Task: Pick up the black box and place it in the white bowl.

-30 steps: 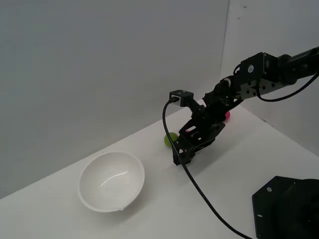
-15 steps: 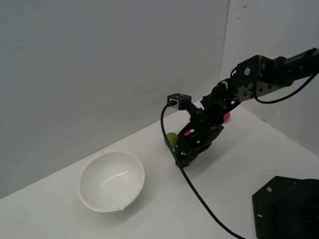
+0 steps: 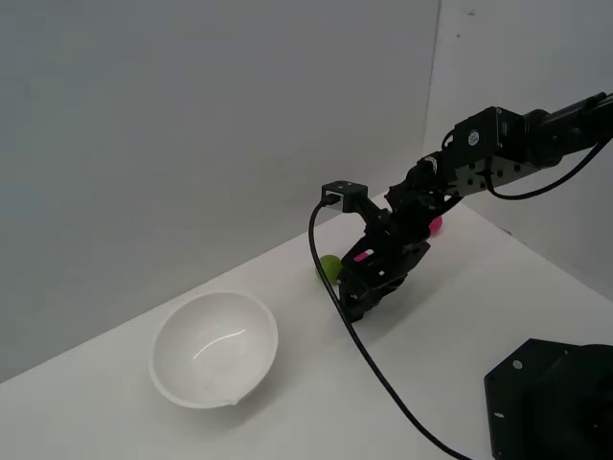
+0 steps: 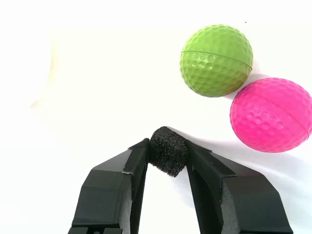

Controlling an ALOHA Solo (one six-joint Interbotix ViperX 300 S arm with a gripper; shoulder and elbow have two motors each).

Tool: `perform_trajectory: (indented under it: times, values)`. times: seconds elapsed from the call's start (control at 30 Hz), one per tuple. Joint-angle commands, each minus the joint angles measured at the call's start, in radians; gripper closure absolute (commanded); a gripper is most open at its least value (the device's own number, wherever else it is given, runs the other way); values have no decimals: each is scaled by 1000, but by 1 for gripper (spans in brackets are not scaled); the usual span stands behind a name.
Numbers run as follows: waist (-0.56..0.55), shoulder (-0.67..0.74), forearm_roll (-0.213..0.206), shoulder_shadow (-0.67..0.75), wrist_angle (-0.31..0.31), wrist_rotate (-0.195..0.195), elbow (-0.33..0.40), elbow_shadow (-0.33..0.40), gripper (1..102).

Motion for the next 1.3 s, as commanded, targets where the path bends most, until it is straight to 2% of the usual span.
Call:
perform_trajectory:
  times: [0.0, 0.27, 0.53, 0.83, 1.27]
  values:
    - [0, 29, -15, 37, 20, 12, 5, 2, 75]
    - [15, 78, -15, 87, 64, 12, 5, -2, 75]
    - [61, 146, 5, 155, 121, 12, 3, -3, 75]
    - [94, 202, 15, 212, 155, 12, -9, -15, 75]
    - [133, 262, 26, 270, 233, 12, -106, -115, 75]
